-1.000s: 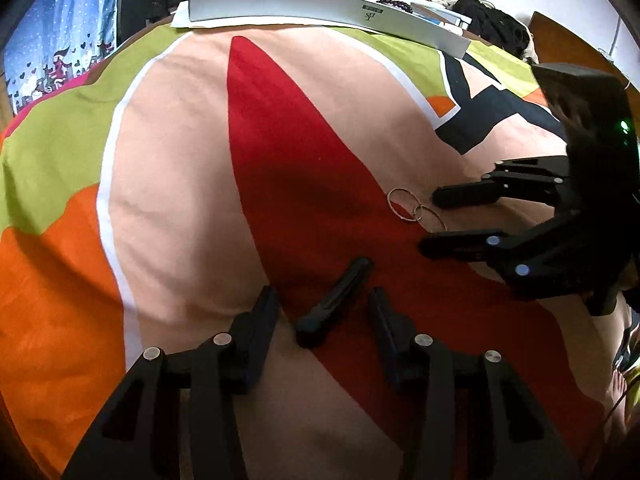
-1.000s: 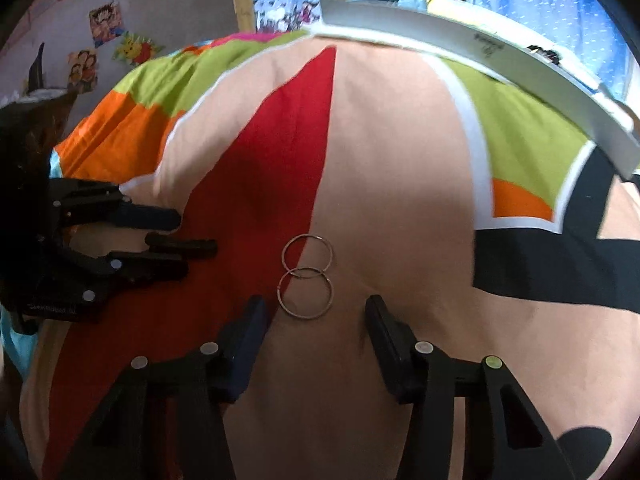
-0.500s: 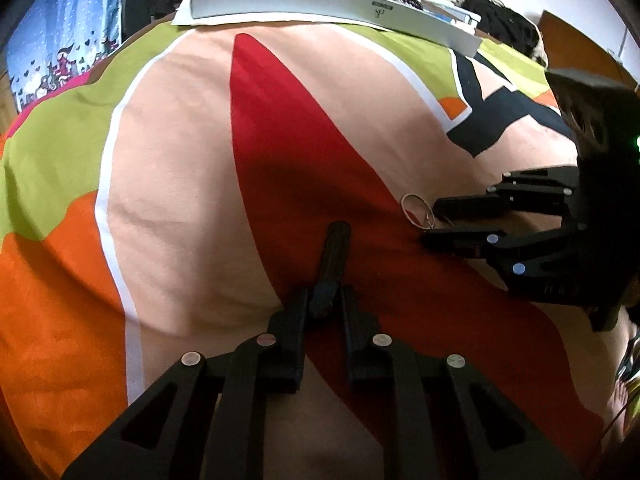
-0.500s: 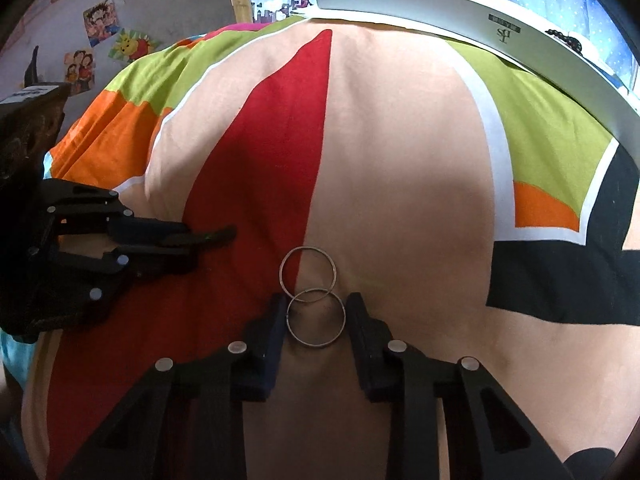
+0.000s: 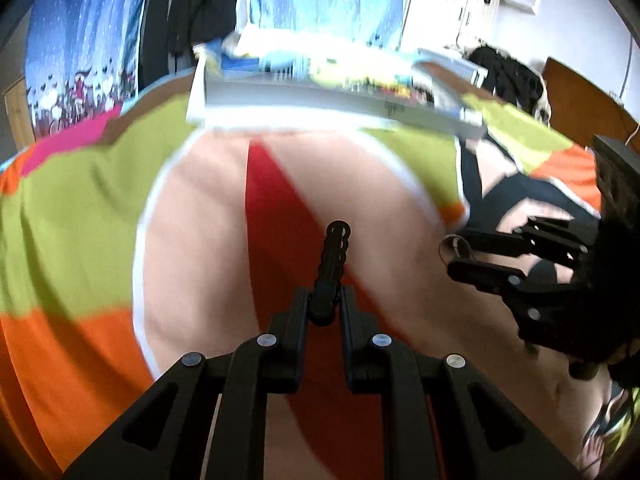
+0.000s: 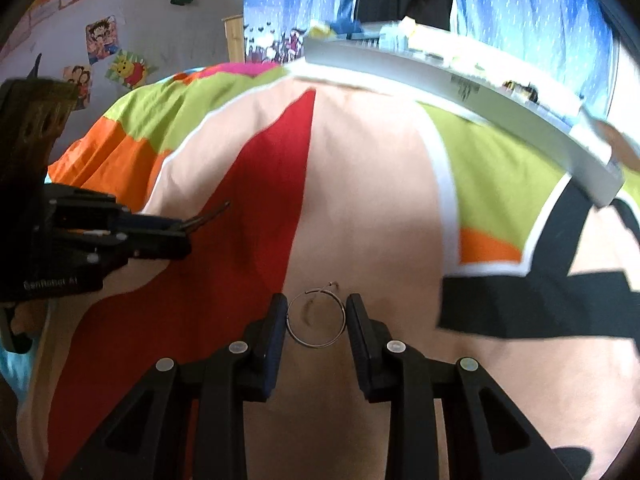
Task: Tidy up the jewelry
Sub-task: 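Carry the ring and black bracelet into the white tray and open both tools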
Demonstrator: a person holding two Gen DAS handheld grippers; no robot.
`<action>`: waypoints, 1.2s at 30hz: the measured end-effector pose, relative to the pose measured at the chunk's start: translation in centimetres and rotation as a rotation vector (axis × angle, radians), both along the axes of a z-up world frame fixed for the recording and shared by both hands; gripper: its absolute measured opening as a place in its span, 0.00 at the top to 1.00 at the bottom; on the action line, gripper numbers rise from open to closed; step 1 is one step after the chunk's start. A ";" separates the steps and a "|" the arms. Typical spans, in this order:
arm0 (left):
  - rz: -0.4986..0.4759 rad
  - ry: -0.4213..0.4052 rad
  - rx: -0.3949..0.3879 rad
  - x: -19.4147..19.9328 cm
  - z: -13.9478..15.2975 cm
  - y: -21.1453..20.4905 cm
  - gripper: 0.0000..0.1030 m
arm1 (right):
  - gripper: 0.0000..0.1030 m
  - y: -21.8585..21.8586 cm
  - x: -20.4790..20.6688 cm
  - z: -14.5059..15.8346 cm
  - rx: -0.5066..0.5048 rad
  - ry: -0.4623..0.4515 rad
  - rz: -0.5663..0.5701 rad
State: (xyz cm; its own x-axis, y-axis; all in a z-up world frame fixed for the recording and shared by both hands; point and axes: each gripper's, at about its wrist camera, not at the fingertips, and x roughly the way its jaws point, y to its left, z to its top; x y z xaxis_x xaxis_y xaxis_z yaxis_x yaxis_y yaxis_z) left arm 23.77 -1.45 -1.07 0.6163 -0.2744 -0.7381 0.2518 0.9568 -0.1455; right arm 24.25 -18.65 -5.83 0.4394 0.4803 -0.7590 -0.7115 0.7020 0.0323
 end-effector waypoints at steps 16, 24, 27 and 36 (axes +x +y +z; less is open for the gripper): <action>0.061 -0.120 -0.125 15.0 7.3 -3.4 0.89 | 0.72 -4.3 11.9 11.7 0.118 -0.245 -0.272; 0.064 -0.052 -0.086 16.5 4.2 -5.5 0.88 | 0.72 -6.7 14.9 9.4 0.152 -0.189 -0.414; 0.065 -0.043 -0.073 16.7 4.0 -5.8 0.88 | 0.72 -7.0 14.9 8.2 0.156 -0.165 -0.439; 0.111 -0.038 -0.095 16.4 4.7 -5.6 0.60 | 0.71 -7.5 15.2 7.2 0.160 -0.129 -0.484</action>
State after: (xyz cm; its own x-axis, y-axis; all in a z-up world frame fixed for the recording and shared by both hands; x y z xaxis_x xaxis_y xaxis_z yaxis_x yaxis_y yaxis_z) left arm 40.20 -7.02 3.64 0.6735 -0.2706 -0.6878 0.1526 0.9614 -0.2288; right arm 39.42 -26.11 1.38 0.7245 0.3047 -0.6182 -0.3125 0.9447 0.0994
